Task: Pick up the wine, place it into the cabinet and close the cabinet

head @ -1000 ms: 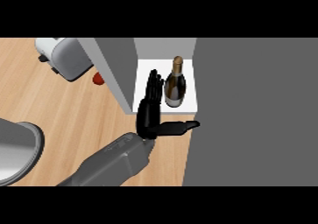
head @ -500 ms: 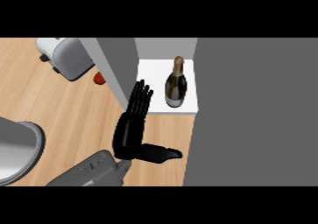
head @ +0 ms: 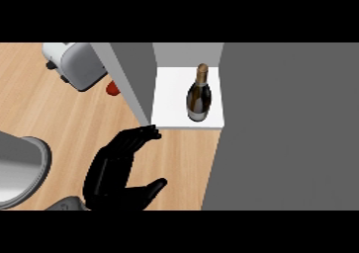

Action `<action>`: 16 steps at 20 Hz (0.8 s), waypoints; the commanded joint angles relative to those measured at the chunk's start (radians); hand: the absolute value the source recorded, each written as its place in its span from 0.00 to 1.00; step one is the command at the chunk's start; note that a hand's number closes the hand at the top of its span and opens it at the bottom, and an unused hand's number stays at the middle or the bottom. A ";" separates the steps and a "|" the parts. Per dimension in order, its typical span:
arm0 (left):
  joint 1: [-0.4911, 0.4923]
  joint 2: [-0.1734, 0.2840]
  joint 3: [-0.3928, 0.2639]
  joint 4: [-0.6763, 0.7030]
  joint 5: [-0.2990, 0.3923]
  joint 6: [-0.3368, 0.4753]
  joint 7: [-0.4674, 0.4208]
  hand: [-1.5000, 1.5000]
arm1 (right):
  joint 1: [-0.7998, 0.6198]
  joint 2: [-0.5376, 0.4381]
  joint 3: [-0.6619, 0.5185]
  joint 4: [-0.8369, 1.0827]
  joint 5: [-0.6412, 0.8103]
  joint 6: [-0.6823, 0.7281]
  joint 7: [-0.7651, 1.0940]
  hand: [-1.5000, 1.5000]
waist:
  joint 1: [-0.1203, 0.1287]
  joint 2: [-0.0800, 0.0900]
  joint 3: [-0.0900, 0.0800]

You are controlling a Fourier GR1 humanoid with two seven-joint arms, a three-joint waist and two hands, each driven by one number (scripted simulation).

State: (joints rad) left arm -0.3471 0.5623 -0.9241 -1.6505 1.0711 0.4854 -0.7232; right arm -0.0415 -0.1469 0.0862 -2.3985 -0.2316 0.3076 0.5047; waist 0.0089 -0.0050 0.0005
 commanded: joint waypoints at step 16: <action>0.484 0.470 0.302 -0.250 0.107 -0.358 -0.125 0.00 | -0.010 0.131 0.510 -0.121 0.004 -0.060 0.234 1.00 | 0.012 -0.003 -0.003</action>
State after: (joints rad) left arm 0.0364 0.9319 -0.7130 -1.8874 1.1214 0.2321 -0.8142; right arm -0.0350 -0.0337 0.5042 -2.4054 -0.2453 0.2864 0.6438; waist 0.0149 -0.0072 -0.0013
